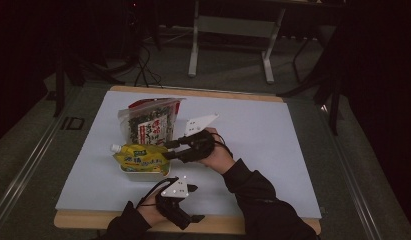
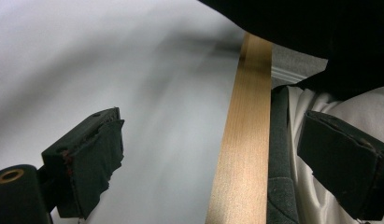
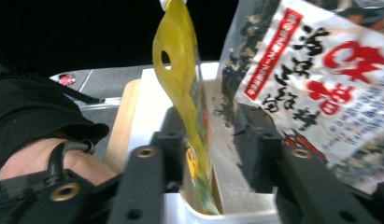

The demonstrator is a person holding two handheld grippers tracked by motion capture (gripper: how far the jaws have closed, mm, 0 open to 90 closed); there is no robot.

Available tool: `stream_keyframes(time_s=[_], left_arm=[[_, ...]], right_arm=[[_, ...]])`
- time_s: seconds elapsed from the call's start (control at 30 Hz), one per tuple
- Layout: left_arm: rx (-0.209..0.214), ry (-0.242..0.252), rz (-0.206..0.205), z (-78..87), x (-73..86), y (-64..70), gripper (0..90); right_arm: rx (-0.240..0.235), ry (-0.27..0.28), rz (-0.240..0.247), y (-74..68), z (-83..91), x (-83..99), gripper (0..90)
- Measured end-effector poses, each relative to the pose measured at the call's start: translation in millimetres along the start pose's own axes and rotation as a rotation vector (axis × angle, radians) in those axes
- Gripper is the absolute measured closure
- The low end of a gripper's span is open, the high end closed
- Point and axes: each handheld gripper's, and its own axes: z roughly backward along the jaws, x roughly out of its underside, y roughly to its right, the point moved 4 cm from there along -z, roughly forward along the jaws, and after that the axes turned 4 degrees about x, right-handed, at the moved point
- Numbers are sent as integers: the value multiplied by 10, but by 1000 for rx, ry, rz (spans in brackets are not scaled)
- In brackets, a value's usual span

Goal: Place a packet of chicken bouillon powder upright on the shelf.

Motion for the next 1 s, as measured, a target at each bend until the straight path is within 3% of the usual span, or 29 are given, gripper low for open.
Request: stream_keyframes(time_s=[0.17,0.4,0.5,1.0], left_arm=[[0,0,2,-1,-2,3,87],[-2,5,10,-2,2,2,87],[-5,3,8,8,4,4,87],[-5,0,7,2,6,9,87]], right_arm=[[36,-5,-11,42,126,56,414],[109,-4,-61,86,317,158,290],[116,-14,-69,86,382,241,245],[148,-18,-135,21,677,751,173]])
